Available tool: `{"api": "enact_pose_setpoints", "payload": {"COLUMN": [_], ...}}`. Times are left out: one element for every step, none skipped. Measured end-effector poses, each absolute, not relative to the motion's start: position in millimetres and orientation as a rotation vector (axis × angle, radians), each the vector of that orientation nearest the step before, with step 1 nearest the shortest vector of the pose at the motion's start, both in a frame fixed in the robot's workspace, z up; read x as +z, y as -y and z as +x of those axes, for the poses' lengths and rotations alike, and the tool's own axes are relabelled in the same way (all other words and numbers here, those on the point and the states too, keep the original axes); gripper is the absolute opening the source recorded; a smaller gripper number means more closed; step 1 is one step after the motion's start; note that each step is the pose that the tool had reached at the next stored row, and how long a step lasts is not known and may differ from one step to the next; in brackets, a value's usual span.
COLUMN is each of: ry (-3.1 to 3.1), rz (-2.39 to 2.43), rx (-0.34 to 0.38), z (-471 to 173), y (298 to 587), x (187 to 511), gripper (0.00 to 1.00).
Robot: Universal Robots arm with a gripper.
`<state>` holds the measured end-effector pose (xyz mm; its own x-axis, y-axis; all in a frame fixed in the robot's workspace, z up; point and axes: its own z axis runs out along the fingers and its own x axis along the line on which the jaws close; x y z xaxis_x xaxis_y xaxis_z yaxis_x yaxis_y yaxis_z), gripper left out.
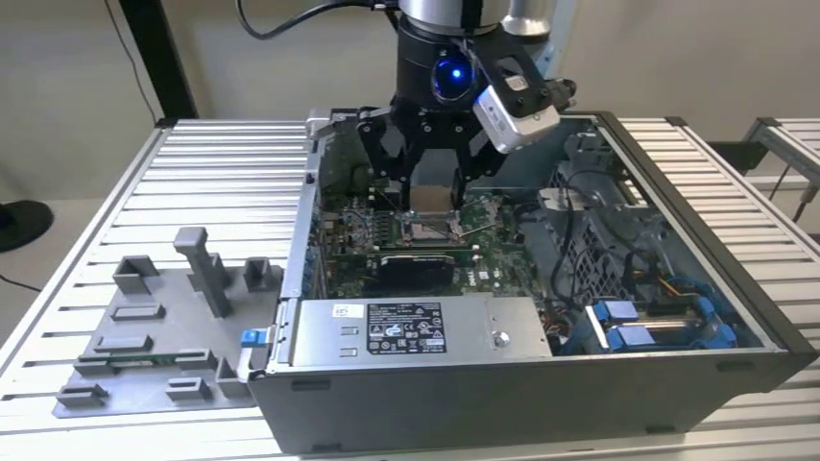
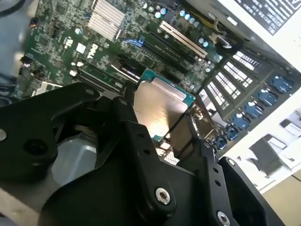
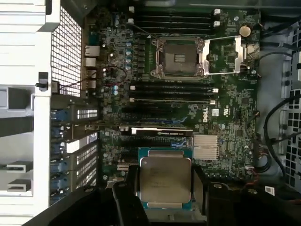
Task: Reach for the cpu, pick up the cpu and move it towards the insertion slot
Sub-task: 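Pick up the cpu and move it towards the insertion slot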
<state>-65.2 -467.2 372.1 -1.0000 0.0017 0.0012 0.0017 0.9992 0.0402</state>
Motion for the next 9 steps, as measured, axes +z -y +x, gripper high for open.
{"api": "enact_pose_setpoints", "payload": {"ry": [3.140,3.140,3.140,3.140,3.140,3.140,3.140,3.140,3.140], "rz": [-0.003,-0.003,-0.003,-0.003,-0.003,-0.003,-0.003,-0.003,-0.003], "rx": [-0.063,-0.063,-0.063,-0.063,-0.063,-0.063,-0.063,-0.063,-0.063], "z": [-61,-56,-52,-47,-42,-38,-33,-29,-25], "y": [467,467,467,467,467,467,467,467,467], "x": [372,372,372,372,372,372,372,372,372], "gripper": [0.00,0.00,0.00,0.00,0.00,0.00,0.00,0.00,0.00]}}
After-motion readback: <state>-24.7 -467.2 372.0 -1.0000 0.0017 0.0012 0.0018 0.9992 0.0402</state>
